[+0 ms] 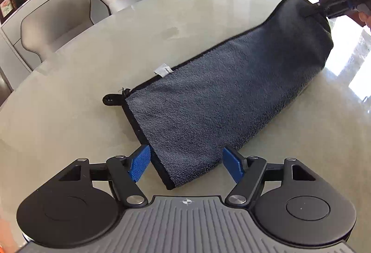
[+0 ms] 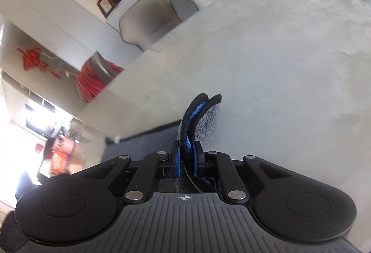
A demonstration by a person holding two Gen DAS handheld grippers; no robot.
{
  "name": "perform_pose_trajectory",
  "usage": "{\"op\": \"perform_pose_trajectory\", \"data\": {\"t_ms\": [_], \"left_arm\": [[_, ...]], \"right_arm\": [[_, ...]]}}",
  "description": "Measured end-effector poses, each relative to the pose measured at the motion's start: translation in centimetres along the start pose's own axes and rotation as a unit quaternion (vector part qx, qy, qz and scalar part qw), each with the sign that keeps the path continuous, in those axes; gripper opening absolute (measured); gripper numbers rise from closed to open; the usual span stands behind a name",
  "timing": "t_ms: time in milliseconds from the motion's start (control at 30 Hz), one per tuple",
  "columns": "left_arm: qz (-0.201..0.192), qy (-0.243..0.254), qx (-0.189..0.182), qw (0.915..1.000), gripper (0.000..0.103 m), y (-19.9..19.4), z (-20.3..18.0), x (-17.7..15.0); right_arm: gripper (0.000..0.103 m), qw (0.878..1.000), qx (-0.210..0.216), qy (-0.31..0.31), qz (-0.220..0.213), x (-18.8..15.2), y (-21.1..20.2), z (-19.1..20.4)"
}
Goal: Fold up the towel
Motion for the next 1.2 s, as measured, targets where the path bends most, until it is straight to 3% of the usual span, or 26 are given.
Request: {"op": "perform_pose_trajectory", "data": {"t_ms": [233, 567, 967, 1033, 1167, 1200], "left_arm": [[-0.018, 0.000, 0.008, 0.9998, 0.073, -1.6, 0.6, -0.4], [-0.038, -0.029, 0.022, 0.9986, 0.073, -4.2, 2.6, -3.0], [-0.047, -0.044, 0.022, 0.9977, 0.073, -5.4, 4.6, -5.4], [-0.047, -0.043, 0.021, 0.9977, 0.073, -5.4, 4.8, -5.5], [-0.050, -0.040, 0.016, 0.9979, 0.073, -5.4, 4.9, -5.5], [-0.050, -0.039, 0.015, 0.9979, 0.073, -5.4, 5.0, -5.4]], "right_arm": [[0.011, 0.998, 0.048, 0.044, 0.015, 0.2, 0.8, 4.9], [0.011, 0.997, 0.052, -0.041, 0.048, 0.0, 6.2, 15.9], [0.012, 0.991, 0.023, -0.093, 0.094, -4.7, 10.2, 20.2], [0.014, 0.990, 0.018, -0.102, 0.101, -5.5, 10.8, 20.8], [0.038, 0.987, 0.015, -0.113, 0.111, -6.8, 11.7, 22.1], [0.039, 0.988, 0.029, -0.105, 0.106, -6.6, 11.1, 22.4]]}}
Point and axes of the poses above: each gripper's, at about its wrist camera, not at the fingertips, and y roughly the way its jaws point, z to its left, x to its top, the point moved 6 cm from there along y, roughly the way its jaws point, and after that the axes turned 13 degrees about -x, right-handed, at the moved point
